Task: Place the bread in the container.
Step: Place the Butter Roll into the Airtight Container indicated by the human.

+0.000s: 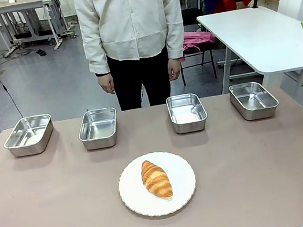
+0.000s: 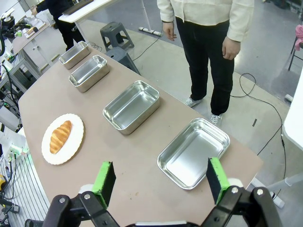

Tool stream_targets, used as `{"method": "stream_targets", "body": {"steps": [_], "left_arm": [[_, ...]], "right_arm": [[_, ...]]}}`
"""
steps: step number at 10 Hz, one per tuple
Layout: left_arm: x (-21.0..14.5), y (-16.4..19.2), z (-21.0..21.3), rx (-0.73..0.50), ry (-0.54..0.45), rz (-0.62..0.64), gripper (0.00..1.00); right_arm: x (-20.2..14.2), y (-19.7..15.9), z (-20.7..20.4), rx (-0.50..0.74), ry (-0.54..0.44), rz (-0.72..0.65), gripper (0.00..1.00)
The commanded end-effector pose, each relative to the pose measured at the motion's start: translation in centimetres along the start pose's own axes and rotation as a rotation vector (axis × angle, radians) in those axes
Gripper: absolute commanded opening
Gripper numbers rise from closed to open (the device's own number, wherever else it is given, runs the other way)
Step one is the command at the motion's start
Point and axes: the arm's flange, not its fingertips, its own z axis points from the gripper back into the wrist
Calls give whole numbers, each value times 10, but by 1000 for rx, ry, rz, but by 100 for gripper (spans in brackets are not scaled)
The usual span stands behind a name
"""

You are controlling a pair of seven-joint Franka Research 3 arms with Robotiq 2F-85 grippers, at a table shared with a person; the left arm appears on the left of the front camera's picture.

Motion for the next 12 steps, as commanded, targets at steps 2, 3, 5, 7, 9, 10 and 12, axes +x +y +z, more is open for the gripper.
{"method": "stream_targets", "body": {"steps": [2,3,5,7,9,10,12], "left_arm": [[1,-1,1,-3,-7,-11,100],[1,-1,1,-3,-7,-11,100],[1,-1,1,-3,-7,-11,100],[1,-1,1,-3,-7,-11,100],[1,-1,1,-3,-7,-11,100],[1,-1,1,-3,-7,-11,100],[1,-1,1,-3,-7,-11,100]], "right_arm": [[2,1,-1,0,-9,1,100],[2,1,-1,0,-9,1,100],[2,1,-1,0,-9,1,100],[2,1,-1,0,-9,1,100],[2,1,-1,0,-9,1,100],[2,1,-1,0,-9,1,100],[2,1,-1,0,-9,1,100]]}}
